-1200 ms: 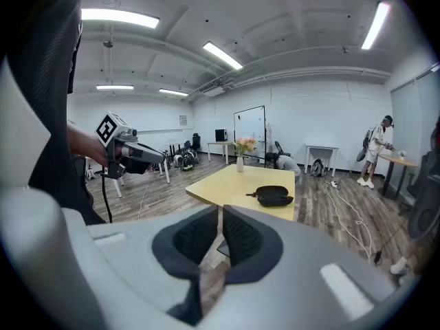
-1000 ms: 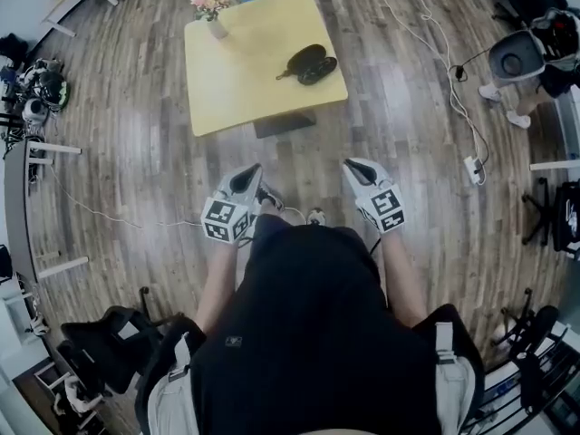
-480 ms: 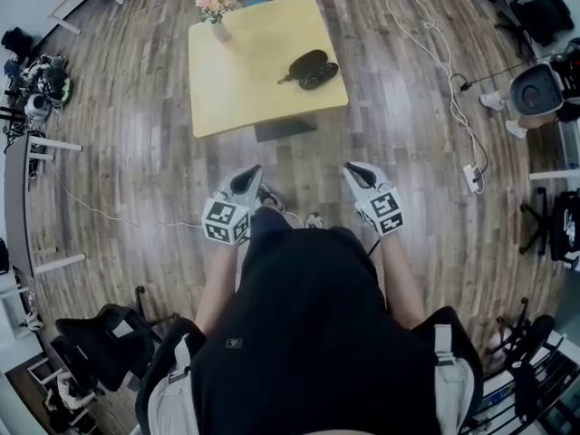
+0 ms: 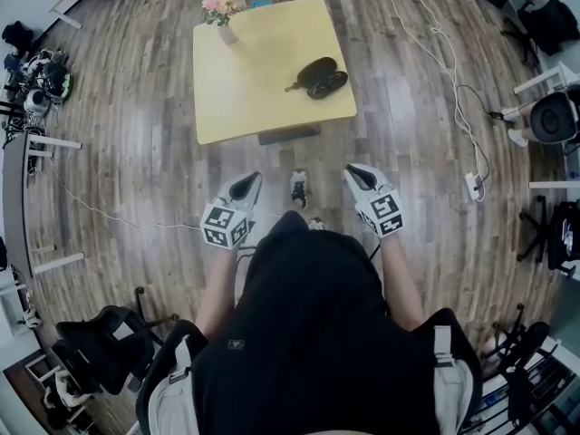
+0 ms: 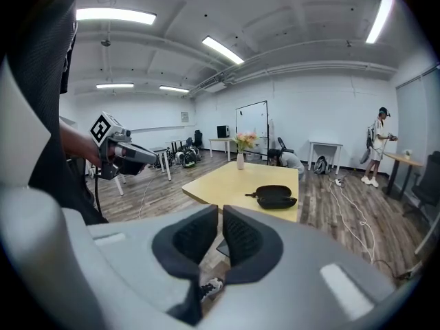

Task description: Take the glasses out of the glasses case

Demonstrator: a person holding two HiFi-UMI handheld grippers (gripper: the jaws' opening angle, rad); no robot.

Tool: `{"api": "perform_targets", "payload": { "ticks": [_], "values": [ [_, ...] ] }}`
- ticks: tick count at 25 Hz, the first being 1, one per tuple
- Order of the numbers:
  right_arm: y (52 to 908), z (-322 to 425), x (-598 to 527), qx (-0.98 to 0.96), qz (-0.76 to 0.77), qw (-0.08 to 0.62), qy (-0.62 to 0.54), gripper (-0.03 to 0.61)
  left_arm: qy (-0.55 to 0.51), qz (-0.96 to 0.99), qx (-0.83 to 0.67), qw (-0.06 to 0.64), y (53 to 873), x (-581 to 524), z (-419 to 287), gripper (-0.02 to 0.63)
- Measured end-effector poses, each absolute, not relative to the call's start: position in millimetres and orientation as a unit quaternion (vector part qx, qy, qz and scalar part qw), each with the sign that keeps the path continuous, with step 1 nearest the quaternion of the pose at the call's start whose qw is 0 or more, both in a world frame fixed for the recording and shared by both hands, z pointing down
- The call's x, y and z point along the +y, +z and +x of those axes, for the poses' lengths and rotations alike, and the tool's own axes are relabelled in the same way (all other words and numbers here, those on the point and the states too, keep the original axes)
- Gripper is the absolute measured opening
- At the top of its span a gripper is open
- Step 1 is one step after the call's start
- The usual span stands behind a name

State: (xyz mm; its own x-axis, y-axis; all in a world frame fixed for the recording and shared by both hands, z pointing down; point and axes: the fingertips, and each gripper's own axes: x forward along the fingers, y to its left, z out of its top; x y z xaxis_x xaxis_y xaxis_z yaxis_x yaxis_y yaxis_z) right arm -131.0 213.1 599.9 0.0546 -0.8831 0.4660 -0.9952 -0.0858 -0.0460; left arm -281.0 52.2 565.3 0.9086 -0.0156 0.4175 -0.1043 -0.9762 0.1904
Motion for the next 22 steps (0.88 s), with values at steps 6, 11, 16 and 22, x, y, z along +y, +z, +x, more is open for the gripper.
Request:
{"api": "perform_targets", "payload": {
  "ticks": [6, 11, 16, 22],
  "values": [
    [602, -104, 189, -0.659, 0.707, 0.159, 0.199, 0.025, 0.211, 0.971, -0.015, 0.108, 570, 30, -240, 0.012],
    [601, -79, 172, -0.651, 0.713, 0.163, 0.202, 0.025, 0.219, 0.969, 0.005, 0.112, 576, 16, -216, 0.012],
    [604, -63, 161, -0.647, 0.716, 0.164, 0.207, 0.025, 0.219, 0.969, 0.013, 0.112, 575, 1, -190, 0.012],
    [615, -45, 156, -0.639, 0.718, 0.165, 0.221, 0.025, 0.226, 0.967, 0.030, 0.114, 582, -9, -164, 0.012]
  ]
}}
